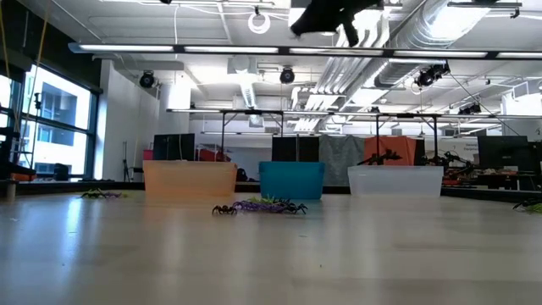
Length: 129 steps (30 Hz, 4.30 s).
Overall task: Sort Halloween decoration
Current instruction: Put the purple spider toy into the blue bin
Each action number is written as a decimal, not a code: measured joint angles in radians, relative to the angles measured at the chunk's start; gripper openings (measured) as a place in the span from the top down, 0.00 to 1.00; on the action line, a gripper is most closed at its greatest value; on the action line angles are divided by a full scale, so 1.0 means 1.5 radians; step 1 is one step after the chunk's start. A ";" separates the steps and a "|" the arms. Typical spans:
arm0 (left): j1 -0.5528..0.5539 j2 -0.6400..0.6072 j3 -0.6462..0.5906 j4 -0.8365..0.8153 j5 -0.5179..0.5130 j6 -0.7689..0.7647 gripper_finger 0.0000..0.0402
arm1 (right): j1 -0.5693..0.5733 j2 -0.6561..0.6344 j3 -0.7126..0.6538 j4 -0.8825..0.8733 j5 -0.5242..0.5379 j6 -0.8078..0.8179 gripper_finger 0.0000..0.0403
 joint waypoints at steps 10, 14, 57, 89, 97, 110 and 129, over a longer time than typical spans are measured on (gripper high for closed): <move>0.000 0.000 0.000 -0.008 0.002 0.015 0.43 | -0.150 0.217 0.285 -0.315 -0.045 0.120 1.00; 0.000 0.000 0.000 -0.008 0.002 0.015 0.43 | -0.206 0.294 0.364 -0.426 -0.123 0.100 1.00; 0.000 0.000 0.000 -0.013 -0.061 -0.045 0.43 | -0.302 0.583 0.403 -0.479 -0.248 0.051 1.00; 0.000 0.000 0.000 -0.013 -0.060 -0.046 0.43 | -0.302 0.586 0.457 -0.504 -0.229 0.029 0.65; 0.000 0.000 0.001 -0.015 -0.054 -0.046 0.43 | -0.302 0.586 0.555 -0.589 -0.215 -0.042 0.65; 0.000 0.000 0.001 -0.048 -0.053 -0.056 0.43 | -0.287 0.444 0.521 -0.584 -0.249 -0.159 0.65; 0.059 0.000 0.001 -0.020 -0.009 0.037 0.43 | -0.106 -0.063 -0.059 0.066 -0.288 -0.016 0.65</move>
